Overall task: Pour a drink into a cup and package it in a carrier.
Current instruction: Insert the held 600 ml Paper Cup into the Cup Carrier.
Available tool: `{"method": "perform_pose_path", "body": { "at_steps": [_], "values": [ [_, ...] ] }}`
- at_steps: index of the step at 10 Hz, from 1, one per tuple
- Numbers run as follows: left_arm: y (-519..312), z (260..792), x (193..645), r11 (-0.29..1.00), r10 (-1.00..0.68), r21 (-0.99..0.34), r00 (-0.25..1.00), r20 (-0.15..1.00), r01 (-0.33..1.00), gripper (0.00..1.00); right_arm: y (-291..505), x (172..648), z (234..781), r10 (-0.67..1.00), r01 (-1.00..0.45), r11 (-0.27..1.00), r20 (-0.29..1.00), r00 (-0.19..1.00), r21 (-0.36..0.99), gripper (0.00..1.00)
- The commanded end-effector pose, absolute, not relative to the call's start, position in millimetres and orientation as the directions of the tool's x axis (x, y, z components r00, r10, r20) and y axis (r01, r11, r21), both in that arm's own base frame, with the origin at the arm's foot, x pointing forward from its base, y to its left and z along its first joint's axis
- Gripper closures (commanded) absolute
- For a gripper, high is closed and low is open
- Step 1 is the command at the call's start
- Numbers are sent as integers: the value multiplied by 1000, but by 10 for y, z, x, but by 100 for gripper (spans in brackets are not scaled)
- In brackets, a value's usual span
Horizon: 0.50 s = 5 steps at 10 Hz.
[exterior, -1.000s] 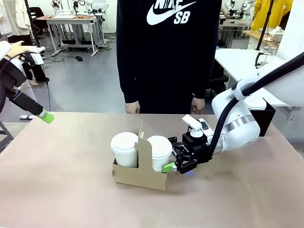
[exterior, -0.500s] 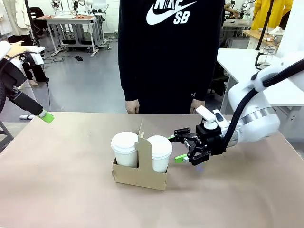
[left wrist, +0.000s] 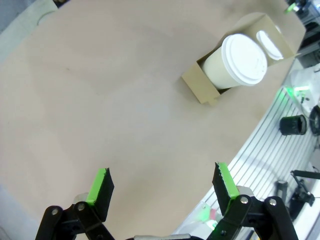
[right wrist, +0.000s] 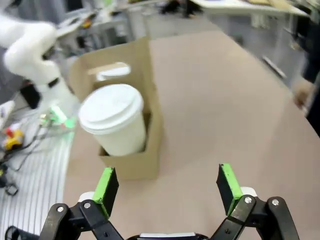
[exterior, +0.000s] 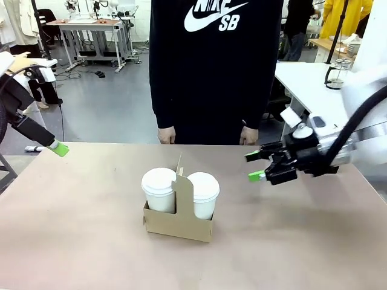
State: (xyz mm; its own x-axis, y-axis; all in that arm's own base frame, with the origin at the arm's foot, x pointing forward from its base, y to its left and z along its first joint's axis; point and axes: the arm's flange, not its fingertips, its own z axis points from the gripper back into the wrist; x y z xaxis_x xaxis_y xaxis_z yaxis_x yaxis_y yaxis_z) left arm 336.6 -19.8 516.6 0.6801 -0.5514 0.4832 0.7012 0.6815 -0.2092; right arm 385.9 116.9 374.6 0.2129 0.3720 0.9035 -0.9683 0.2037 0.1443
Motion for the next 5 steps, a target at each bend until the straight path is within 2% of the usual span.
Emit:
{"method": "perform_pose_path", "body": {
  "at_steps": [1,3,5],
  "values": [
    [-201,5169,3358,679,-549,-216,680,485,702,0,1053,3538,4132,443,-883,414,799,408,221,0],
    [-201,5169,3358,679,-549,-216,680,485,702,0,757,3366,4358,433,-793,573,745,507,206,0],
    [-201,5169,3358,679,-549,-216,680,485,702,0,513,3229,4448,410,-727,662,724,555,183,0]
  ]
}}
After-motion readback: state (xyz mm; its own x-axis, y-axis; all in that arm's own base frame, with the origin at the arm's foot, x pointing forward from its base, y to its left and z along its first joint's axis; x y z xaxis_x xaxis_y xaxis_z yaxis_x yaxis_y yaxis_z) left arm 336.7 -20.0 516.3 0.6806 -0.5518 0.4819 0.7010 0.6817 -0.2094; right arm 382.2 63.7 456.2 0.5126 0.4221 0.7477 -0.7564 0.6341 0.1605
